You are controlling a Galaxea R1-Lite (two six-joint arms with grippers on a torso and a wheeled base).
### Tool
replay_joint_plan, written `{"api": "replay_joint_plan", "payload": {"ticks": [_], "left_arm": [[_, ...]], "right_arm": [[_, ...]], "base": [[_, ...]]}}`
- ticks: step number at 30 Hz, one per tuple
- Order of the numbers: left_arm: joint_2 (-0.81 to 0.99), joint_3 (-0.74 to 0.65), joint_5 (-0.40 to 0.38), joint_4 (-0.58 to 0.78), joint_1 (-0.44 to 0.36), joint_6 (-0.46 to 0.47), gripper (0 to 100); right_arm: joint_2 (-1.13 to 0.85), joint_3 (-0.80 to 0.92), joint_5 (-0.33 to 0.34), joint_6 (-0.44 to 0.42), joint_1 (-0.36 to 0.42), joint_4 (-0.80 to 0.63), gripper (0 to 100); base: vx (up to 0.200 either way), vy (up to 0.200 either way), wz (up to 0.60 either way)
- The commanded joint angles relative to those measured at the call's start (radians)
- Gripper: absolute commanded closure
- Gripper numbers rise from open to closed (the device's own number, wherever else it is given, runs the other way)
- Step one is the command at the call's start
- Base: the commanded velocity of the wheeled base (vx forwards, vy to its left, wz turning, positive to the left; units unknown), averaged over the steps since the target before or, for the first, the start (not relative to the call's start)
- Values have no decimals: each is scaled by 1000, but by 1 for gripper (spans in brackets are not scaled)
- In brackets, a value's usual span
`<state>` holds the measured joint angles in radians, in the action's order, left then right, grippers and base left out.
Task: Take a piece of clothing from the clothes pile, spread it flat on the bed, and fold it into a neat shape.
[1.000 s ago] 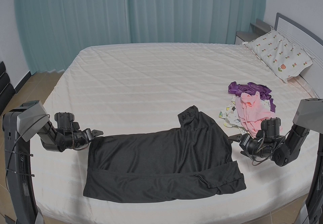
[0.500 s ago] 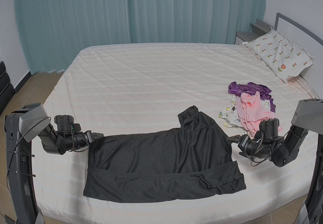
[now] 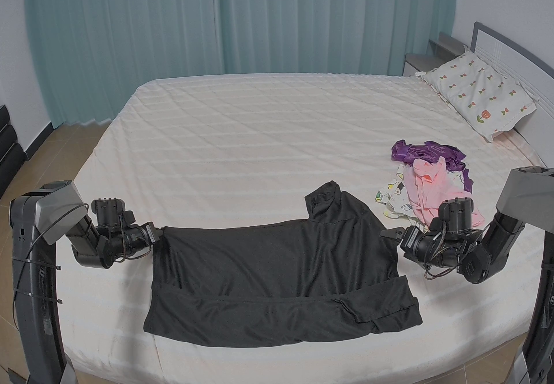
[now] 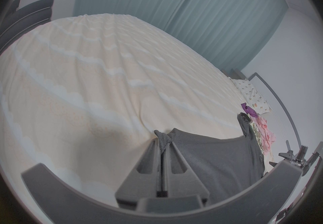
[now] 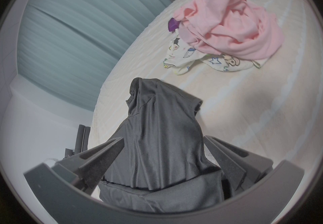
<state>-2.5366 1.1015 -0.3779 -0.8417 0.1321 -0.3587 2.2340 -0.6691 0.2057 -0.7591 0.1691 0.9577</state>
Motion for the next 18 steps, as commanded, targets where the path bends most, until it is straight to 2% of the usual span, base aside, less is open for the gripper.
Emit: {"api": "replay_joint_plan", "payload": {"ticks": [1,12,13,18], "left_arm": [[2,-14,4,-17,18,-3,100],[18,-48,4,-20,18,0,100],[21,-49,4,-22,18,0,0],[25,-49,4,-63,14,-6,0]], "right_arm": [[4,-32,0,44,3,-8,0],[67,-268,4,162,4,-158,0],[67,-282,4,169,6,-174,0],[68,-302,9,185,3,-206,0]], "base": [[0,0,0],[0,0,0],[0,0,0],[0,0,0]]}}
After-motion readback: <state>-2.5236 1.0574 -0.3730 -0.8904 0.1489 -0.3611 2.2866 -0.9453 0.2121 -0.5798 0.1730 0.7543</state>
